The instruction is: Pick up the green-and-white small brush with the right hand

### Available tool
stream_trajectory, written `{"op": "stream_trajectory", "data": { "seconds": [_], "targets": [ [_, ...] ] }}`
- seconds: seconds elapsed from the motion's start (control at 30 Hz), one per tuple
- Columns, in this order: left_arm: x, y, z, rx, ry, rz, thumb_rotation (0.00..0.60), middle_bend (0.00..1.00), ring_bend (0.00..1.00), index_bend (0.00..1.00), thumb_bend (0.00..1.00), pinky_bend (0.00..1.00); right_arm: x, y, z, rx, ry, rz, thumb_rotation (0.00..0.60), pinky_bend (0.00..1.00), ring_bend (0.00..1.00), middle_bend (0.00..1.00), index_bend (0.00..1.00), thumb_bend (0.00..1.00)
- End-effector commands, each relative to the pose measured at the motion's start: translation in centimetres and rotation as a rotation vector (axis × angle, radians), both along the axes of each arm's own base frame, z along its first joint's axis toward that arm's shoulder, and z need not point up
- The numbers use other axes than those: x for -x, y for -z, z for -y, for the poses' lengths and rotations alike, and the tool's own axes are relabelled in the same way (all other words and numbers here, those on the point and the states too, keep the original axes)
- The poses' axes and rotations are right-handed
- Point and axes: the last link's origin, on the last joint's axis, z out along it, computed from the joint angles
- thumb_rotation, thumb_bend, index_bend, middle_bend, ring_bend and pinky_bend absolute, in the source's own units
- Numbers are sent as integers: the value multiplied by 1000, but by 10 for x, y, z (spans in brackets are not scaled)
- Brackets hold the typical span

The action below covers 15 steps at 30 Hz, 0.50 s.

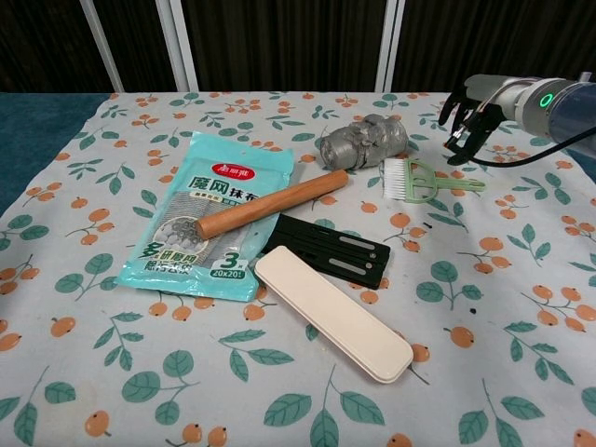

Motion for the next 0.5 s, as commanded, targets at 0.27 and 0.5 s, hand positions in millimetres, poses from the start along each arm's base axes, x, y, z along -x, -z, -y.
{"op": "stream_trajectory", "data": {
  "seconds": [0.27, 0.5],
  "targets": [
    [-1, 2, 0, 7, -7, -1, 600, 8, 17, 113, 577, 0, 16, 23, 4, -23, 53, 15, 600, 217, 331, 378, 376, 261],
    [-1, 1, 0, 8, -9, 1, 600, 8, 17, 113, 577, 0, 19, 30, 1, -27, 45, 3, 600, 217, 357, 410, 416, 271]
  ]
}}
